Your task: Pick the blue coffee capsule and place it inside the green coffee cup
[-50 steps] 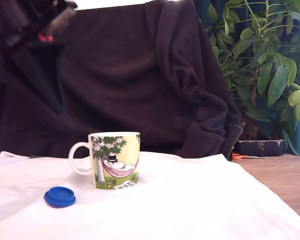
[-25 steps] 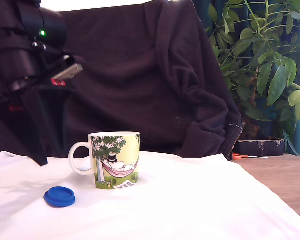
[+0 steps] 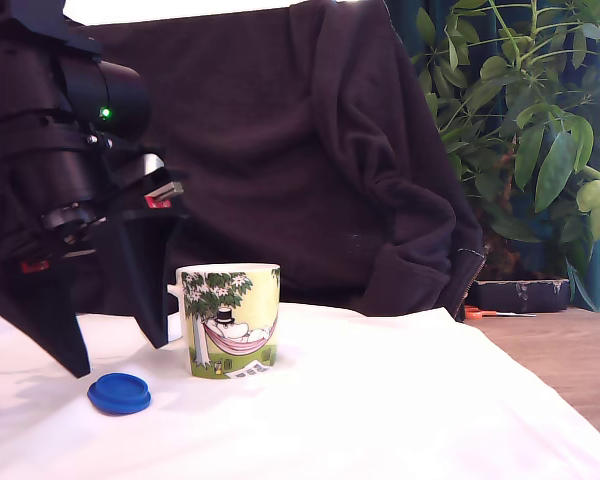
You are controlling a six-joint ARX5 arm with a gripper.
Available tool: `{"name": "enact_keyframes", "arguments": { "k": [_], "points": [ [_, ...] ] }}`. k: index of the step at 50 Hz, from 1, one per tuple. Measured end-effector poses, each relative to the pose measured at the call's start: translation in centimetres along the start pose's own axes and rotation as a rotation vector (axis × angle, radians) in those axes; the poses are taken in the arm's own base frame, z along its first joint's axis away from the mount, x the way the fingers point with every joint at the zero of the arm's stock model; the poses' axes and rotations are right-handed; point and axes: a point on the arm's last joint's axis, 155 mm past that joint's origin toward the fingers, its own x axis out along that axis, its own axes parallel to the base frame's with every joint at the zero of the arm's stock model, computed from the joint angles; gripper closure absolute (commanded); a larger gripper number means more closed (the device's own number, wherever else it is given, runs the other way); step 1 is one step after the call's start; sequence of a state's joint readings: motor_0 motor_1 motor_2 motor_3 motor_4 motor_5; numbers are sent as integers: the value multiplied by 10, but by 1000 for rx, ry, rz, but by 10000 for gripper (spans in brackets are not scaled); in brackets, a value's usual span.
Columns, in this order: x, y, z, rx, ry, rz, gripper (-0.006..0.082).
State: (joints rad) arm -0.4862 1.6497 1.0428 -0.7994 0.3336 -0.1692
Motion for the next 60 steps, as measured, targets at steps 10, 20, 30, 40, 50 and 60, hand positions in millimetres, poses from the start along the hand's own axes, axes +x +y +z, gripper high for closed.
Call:
{"name": "enact_keyframes", "arguments": {
  "k": [10,20,30,40,50,60],
  "points": [
    [6,-3,-2,-6,23,-24,142],
    [7,-8,-1,-4,23,-54,165],
    [7,-13,-2,-4,28,-82,179],
    [8,-17,-6,-1,44,-93,180],
    [13,-28,-12,8,77,-130,180],
    [13,-28,-13,10,78,-131,246]
  ]
}}
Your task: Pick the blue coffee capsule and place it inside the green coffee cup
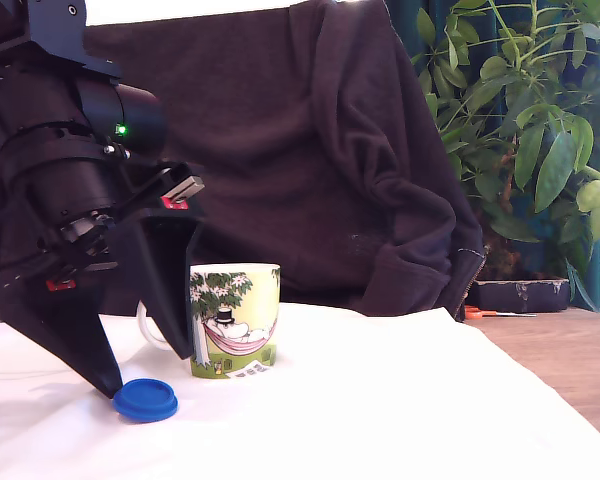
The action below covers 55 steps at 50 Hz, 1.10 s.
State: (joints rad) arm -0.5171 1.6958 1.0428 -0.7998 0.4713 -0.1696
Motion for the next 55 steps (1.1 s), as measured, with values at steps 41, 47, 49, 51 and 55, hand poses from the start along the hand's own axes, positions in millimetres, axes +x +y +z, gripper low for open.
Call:
{"name": "enact_keyframes", "arguments": {
  "k": [41,47,49,51,55],
  "points": [
    [16,-2,-3,9,36,3,506],
    [18,-1,-4,5,45,5,599],
    [18,-1,-4,4,46,6,625],
    [19,-1,-5,2,49,7,648],
    [19,0,-5,1,51,7,697]
  ]
}}
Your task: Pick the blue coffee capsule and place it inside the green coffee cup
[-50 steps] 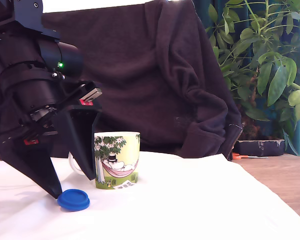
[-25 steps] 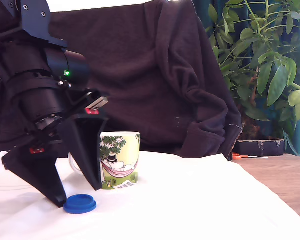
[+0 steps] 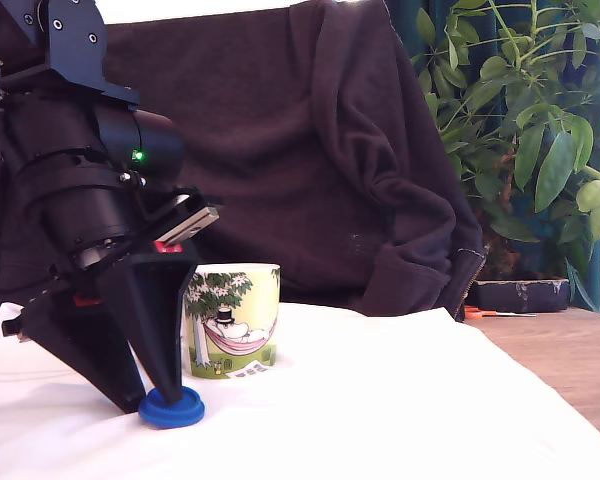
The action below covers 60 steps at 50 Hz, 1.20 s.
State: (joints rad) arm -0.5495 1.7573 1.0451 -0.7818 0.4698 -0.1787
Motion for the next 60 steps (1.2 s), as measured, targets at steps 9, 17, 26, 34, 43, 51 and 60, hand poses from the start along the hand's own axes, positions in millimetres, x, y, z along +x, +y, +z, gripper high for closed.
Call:
{"name": "enact_keyframes", "arguments": {
  "k": [9,17,26,34,43,51,60],
  "points": [
    [0,-3,0,-1,2,-14,770],
    [-1,-6,1,2,-1,-27,784],
    [-2,-7,1,3,0,-36,786],
    [-2,-10,0,4,3,-52,786],
    [-3,-11,0,5,0,-54,786],
    [-6,-11,2,9,-13,-51,786],
    [-17,-9,7,13,-55,-37,786]
  ]
}}
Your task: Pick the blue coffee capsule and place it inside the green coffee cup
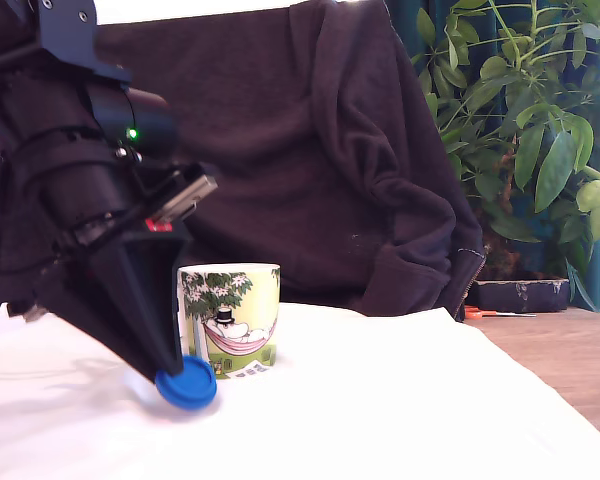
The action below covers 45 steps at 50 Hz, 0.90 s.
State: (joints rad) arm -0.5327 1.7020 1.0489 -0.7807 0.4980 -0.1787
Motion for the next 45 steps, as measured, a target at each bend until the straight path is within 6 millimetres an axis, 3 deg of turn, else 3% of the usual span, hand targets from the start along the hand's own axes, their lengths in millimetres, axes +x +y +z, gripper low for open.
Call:
{"name": "enact_keyframes", "arguments": {
  "k": [24,34,45],
  "points": [
    [-36,-3,6,12,-96,-6,786],
    [-61,-7,28,51,-231,-18,786],
    [-71,-15,55,101,-343,-35,786]
  ]
}}
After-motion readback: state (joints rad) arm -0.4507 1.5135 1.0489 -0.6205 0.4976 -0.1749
